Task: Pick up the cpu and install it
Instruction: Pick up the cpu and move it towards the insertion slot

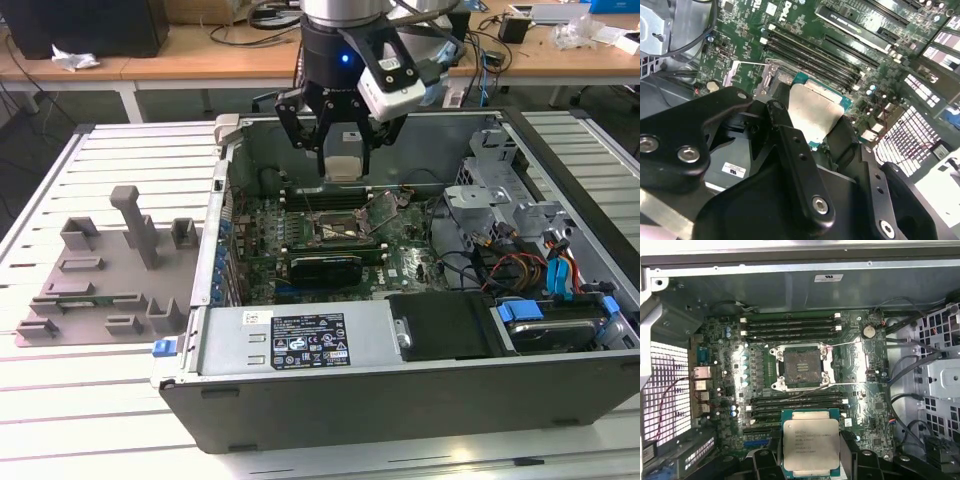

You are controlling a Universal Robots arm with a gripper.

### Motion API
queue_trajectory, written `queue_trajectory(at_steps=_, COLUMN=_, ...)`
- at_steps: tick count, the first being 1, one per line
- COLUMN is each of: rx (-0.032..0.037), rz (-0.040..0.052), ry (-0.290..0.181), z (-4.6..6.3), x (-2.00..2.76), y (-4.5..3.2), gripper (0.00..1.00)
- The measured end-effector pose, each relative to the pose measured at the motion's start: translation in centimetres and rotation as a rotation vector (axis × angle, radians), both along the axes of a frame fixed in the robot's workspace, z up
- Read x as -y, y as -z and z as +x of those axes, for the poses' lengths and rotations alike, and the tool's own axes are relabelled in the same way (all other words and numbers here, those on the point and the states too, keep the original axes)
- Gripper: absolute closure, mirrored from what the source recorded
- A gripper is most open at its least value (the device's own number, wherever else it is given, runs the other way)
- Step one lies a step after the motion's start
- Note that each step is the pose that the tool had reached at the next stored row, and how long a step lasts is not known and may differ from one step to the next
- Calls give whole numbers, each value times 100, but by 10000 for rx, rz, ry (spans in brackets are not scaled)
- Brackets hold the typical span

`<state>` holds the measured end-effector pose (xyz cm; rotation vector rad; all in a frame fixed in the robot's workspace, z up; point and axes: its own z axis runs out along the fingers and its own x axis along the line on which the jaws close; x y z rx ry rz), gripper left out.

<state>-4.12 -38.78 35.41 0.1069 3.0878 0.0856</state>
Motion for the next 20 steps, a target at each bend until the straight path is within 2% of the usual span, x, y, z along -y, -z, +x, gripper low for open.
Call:
queue_trajectory(at_steps=4, rx=0, rz=0, ry=0, z=17, x=-55, y=102, gripper=45)
queue_trajectory(at_steps=10, rx=0, rz=1, ry=1, z=24, x=-100, y=216, gripper=45)
queue_trajectory(at_steps=14, rx=-1, rz=1, ry=-1, z=44, x=-152, y=333, gripper=45)
queue_trajectory(at_steps=16, rx=-1, rz=1, ry=0, z=76, x=-176, y=421, gripper=45)
queue_trajectory(at_steps=20, rx=-4, rz=1, ry=-1, z=142, x=-181, y=526, gripper=45)
